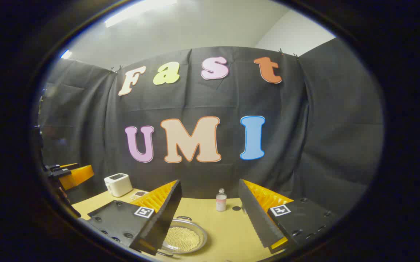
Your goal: First push the handle of the pot to place it horizontally, then grasp the pot with both hands and set it on the induction cooktop.
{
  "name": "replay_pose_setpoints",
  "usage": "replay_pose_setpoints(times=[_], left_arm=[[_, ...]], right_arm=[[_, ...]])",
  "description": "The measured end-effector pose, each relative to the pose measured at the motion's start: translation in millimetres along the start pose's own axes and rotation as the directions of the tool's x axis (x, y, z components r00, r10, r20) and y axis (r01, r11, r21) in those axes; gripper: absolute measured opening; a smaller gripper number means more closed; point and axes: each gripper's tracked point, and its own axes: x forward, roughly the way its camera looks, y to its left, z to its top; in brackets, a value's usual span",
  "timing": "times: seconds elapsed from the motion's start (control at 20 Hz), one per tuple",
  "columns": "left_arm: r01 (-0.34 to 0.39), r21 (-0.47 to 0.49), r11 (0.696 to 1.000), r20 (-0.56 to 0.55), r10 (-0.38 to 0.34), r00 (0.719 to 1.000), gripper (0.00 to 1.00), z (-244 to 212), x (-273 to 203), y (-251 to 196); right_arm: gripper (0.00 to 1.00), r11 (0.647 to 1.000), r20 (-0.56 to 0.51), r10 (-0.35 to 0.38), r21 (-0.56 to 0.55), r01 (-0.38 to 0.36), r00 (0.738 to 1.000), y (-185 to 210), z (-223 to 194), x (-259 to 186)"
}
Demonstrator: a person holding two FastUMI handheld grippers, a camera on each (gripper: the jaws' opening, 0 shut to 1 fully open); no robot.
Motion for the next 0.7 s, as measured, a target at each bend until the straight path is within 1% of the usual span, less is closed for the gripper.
replay_pose_setpoints(times=[0.05,0.1,0.15,0.2,0.35,0.4,0.45,0.55,0.6,0.65,0.7], left_arm=[[0.003,-0.005,1.000,-0.002,-0.003,1.000,0.95,-2.3,0.8,-1.4],[0.005,-0.008,1.000,-0.007,-0.006,1.000,0.95,-3.9,0.2,-1.9],[0.008,-0.012,1.000,-0.007,-0.008,1.000,0.95,-5.7,-0.2,-1.7],[0.015,-0.014,1.000,-0.008,-0.015,1.000,0.91,-5.7,-2.2,-1.7],[0.044,-0.006,0.999,-0.008,-0.044,0.999,0.91,-4.2,-5.7,-0.6],[0.056,0.007,0.998,-0.014,-0.056,0.998,0.95,-3.9,-7.1,0.7],[0.066,0.026,0.997,-0.022,-0.066,0.998,0.91,-4.7,-7.8,2.1],[0.099,0.065,0.993,-0.037,-0.096,0.995,0.91,-4.3,-10.2,3.0],[0.117,0.078,0.990,-0.039,-0.115,0.993,0.95,-3.9,-11.3,2.5],[0.134,0.081,0.988,-0.045,-0.131,0.990,0.91,-6.2,-13.5,2.3],[0.149,0.075,0.986,-0.054,-0.145,0.988,0.99,-7.9,-14.9,2.4]], right_arm=[[0.94,1.000,-0.002,-0.003,-0.003,0.003,1.000,-1.3,-0.8,0.6],[0.94,1.000,-0.006,-0.006,-0.006,0.006,1.000,-2.4,-2.6,0.4],[0.94,1.000,-0.009,-0.010,-0.009,0.010,1.000,-2.6,-2.3,-1.9],[0.94,1.000,-0.012,-0.018,-0.012,0.018,1.000,-1.9,-2.2,-4.4],[0.94,0.999,-0.004,-0.049,-0.023,0.049,0.999,1.0,3.7,-18.5],[0.94,0.998,-0.005,-0.061,-0.024,0.061,0.998,3.1,4.3,-23.6],[0.94,0.997,-0.007,-0.071,-0.024,0.071,0.997,6.5,5.6,-28.3],[0.94,0.995,-0.008,-0.097,-0.020,0.097,0.995,11.7,6.7,-36.8],[0.94,0.994,-0.009,-0.107,-0.016,0.107,0.994,14.6,7.3,-40.3],[0.94,0.993,-0.015,-0.116,-0.014,0.116,0.993,17.4,7.7,-43.3],[0.94,0.992,-0.021,-0.125,-0.013,0.125,0.992,19.3,5.9,-46.7]])
